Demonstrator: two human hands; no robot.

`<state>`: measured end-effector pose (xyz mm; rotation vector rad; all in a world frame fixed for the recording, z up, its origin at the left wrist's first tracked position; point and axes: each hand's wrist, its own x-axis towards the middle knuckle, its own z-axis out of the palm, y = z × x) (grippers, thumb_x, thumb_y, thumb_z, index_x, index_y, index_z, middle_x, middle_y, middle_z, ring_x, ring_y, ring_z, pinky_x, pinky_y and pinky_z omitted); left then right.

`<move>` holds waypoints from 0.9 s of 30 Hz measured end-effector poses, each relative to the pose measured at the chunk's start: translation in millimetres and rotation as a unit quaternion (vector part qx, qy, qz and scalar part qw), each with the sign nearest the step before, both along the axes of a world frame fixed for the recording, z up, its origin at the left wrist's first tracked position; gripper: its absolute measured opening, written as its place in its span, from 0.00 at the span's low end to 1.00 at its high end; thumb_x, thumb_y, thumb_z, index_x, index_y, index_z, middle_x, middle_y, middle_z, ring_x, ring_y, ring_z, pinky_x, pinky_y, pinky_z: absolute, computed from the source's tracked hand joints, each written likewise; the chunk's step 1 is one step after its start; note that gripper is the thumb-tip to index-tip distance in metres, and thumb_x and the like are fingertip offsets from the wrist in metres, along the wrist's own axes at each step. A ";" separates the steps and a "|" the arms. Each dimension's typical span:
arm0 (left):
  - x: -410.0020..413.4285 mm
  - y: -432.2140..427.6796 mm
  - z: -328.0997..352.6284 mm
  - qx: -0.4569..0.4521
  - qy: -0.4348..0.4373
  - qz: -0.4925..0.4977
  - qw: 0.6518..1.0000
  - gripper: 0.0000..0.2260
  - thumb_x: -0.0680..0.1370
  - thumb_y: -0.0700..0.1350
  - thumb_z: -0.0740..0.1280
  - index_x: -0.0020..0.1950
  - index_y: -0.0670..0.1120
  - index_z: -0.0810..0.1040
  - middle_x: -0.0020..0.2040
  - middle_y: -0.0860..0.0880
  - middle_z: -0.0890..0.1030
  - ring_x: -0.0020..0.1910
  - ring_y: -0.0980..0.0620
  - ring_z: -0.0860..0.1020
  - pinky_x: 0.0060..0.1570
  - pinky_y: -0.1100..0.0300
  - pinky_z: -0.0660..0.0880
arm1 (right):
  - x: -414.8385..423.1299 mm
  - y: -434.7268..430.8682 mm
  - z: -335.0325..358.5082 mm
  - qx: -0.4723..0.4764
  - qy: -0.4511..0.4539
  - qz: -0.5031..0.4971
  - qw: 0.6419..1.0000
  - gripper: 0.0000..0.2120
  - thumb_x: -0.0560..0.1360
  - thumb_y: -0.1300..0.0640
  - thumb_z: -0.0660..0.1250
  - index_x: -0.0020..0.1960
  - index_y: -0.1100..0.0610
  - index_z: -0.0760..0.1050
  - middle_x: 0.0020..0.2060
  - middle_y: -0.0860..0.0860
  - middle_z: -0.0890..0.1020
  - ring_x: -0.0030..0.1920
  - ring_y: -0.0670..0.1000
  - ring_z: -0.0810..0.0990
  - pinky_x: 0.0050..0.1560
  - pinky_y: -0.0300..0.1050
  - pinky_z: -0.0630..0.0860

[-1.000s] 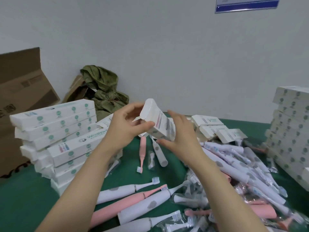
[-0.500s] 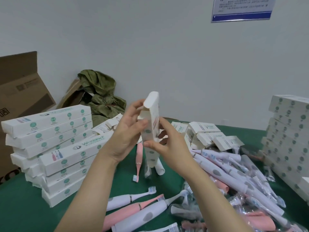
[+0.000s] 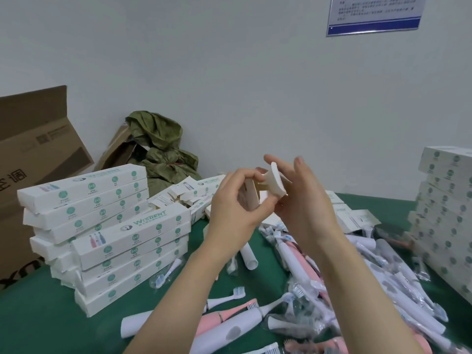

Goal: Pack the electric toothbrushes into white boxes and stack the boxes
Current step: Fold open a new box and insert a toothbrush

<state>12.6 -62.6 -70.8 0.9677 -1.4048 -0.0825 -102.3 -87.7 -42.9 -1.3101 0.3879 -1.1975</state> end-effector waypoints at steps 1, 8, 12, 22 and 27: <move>0.5 1.7 -1.7 -0.002 -0.008 0.006 1.000 0.12 0.68 0.52 0.72 0.48 0.60 0.74 0.48 0.61 0.78 0.50 0.57 0.76 0.47 0.67 0.71 | 0.4 1.0 1.1 -0.023 0.034 -0.019 0.999 0.15 0.81 0.50 0.55 0.62 0.51 0.76 0.55 0.52 0.81 0.56 0.50 0.81 0.58 0.45 0.76; 0.4 9.0 -19.9 0.037 0.048 0.016 0.998 0.31 0.64 0.45 0.79 0.60 0.62 0.69 0.56 0.65 0.76 0.58 0.65 0.74 0.52 0.72 0.71 | -1.3 7.0 -0.5 -0.166 0.164 -0.096 0.968 0.15 0.82 0.56 0.57 0.66 0.46 0.73 0.63 0.45 0.77 0.63 0.42 0.75 0.65 0.44 0.71; 0.2 13.9 -26.3 0.020 0.074 0.074 0.994 0.23 0.62 0.49 0.76 0.56 0.54 0.76 0.52 0.57 0.80 0.54 0.56 0.78 0.54 0.53 0.76 | 7.0 8.6 -9.3 -0.238 0.229 -0.139 0.934 0.17 0.82 0.57 0.57 0.68 0.46 0.71 0.64 0.44 0.77 0.63 0.38 0.72 0.63 0.33 0.68; 7.4 20.0 -30.3 0.017 0.072 0.093 0.993 0.23 0.62 0.50 0.77 0.55 0.54 0.77 0.50 0.58 0.80 0.51 0.56 0.78 0.51 0.56 0.77 | 12.5 7.3 -20.1 -0.222 0.203 -0.109 0.947 0.16 0.83 0.56 0.55 0.67 0.47 0.72 0.62 0.47 0.78 0.62 0.45 0.75 0.64 0.51 0.73; 8.0 21.7 -29.7 0.013 0.064 0.103 0.992 0.23 0.62 0.50 0.76 0.55 0.49 0.78 0.50 0.54 0.81 0.51 0.53 0.79 0.52 0.50 0.76 | 15.8 7.8 -22.5 -0.294 0.259 -0.160 0.906 0.17 0.82 0.57 0.55 0.69 0.50 0.71 0.63 0.47 0.77 0.61 0.40 0.73 0.61 0.32 0.69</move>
